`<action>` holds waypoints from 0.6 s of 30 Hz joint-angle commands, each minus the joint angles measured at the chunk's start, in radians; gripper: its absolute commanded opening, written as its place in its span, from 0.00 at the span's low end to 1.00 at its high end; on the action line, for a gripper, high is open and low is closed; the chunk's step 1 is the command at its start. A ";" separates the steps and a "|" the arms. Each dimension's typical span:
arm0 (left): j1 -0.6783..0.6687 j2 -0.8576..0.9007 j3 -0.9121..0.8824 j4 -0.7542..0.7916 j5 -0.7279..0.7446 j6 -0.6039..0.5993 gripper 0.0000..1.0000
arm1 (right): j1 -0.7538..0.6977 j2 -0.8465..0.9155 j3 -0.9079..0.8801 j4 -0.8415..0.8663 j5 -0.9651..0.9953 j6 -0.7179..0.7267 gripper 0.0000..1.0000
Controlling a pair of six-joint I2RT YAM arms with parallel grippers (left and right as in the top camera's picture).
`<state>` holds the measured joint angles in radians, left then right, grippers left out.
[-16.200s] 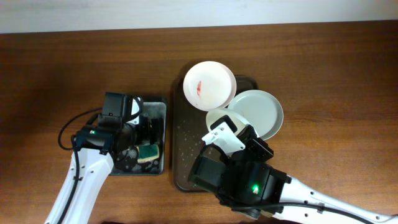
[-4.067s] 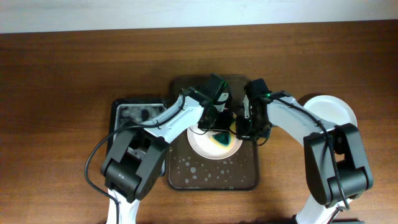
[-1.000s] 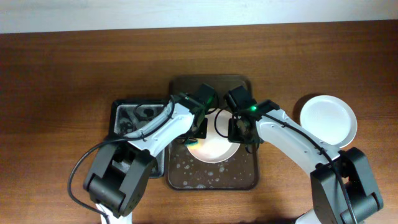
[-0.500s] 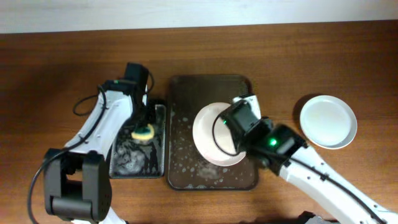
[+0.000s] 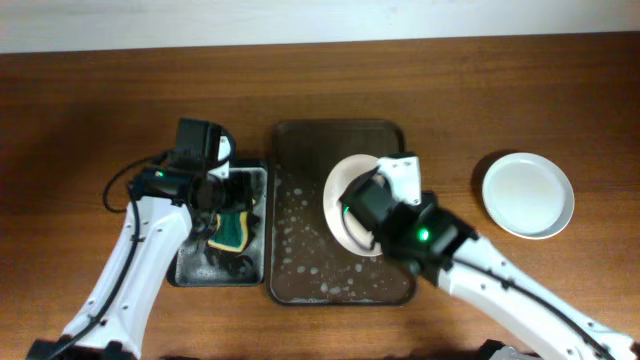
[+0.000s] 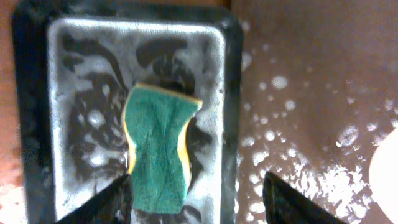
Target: Clean dirty plates on tray and stack at the side
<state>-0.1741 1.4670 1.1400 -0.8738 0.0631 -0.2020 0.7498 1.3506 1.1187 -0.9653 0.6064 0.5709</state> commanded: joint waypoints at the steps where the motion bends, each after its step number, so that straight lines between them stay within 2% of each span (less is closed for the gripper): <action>1: 0.005 0.027 -0.162 0.112 -0.071 -0.010 0.64 | -0.193 0.105 -0.014 0.052 -0.464 0.126 0.04; 4: 0.005 0.102 -0.241 0.216 -0.068 -0.013 0.62 | -0.283 0.254 -0.014 0.084 -0.571 0.126 0.04; 5: 0.005 0.140 -0.249 0.238 -0.068 -0.013 0.53 | -0.286 0.291 -0.014 0.092 -0.572 0.125 0.04; 6: 0.005 0.174 -0.249 0.255 -0.068 -0.013 0.39 | -0.285 0.308 -0.014 0.106 -0.570 0.126 0.04; 7: 0.005 0.205 -0.249 0.267 -0.068 -0.013 0.17 | -0.286 0.309 -0.015 0.116 -0.565 0.126 0.04; 8: 0.005 0.230 -0.249 0.268 -0.068 -0.013 0.03 | -0.286 0.309 -0.015 0.125 -0.552 0.126 0.04; 10: 0.005 0.246 -0.243 0.254 -0.056 -0.012 0.00 | -0.286 0.309 -0.015 0.125 -0.542 0.126 0.04; 14: 0.004 0.126 0.026 -0.001 0.065 0.018 0.00 | -0.286 0.310 -0.015 0.126 -0.542 0.126 0.04; 18: -0.045 0.107 0.072 -0.010 0.164 0.013 0.00 | -0.286 0.310 -0.015 0.130 -0.542 0.126 0.04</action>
<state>-0.1875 1.5761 1.2072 -0.9024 0.1371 -0.2008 0.4679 1.6573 1.1069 -0.8364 0.0544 0.6846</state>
